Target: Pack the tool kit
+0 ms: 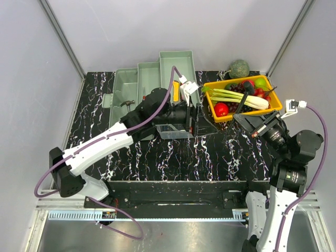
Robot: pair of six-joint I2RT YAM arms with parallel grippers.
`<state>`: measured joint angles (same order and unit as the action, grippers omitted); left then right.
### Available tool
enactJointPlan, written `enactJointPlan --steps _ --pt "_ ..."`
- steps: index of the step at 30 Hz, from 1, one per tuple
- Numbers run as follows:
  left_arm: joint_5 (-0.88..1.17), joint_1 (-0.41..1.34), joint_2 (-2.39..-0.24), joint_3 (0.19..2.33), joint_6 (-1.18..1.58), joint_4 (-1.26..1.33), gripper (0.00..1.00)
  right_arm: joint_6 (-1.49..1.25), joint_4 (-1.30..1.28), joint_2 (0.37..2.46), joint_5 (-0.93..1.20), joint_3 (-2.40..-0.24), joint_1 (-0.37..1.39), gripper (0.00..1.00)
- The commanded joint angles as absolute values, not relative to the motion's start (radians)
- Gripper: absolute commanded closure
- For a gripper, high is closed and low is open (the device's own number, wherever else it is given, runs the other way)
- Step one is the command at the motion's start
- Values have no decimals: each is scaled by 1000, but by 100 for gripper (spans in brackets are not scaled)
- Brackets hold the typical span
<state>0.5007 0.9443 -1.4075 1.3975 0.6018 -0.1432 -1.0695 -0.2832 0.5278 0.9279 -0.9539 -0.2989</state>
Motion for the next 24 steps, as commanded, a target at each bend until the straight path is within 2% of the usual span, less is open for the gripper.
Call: enactJointPlan --steps 1,7,14,24 --pt "528 972 -1445 1488 683 46 1 -1147 -149 511 994 -960 -290 100" --pt "528 1009 -1511 1555 695 66 1 -1173 -104 512 996 -956 -290 100" --pt "630 1032 -1552 1513 804 256 2 -1255 24 508 1019 -904 -290 100" --pt "624 1068 -1566 1565 741 175 19 -1318 110 512 1046 -876 -290 100"
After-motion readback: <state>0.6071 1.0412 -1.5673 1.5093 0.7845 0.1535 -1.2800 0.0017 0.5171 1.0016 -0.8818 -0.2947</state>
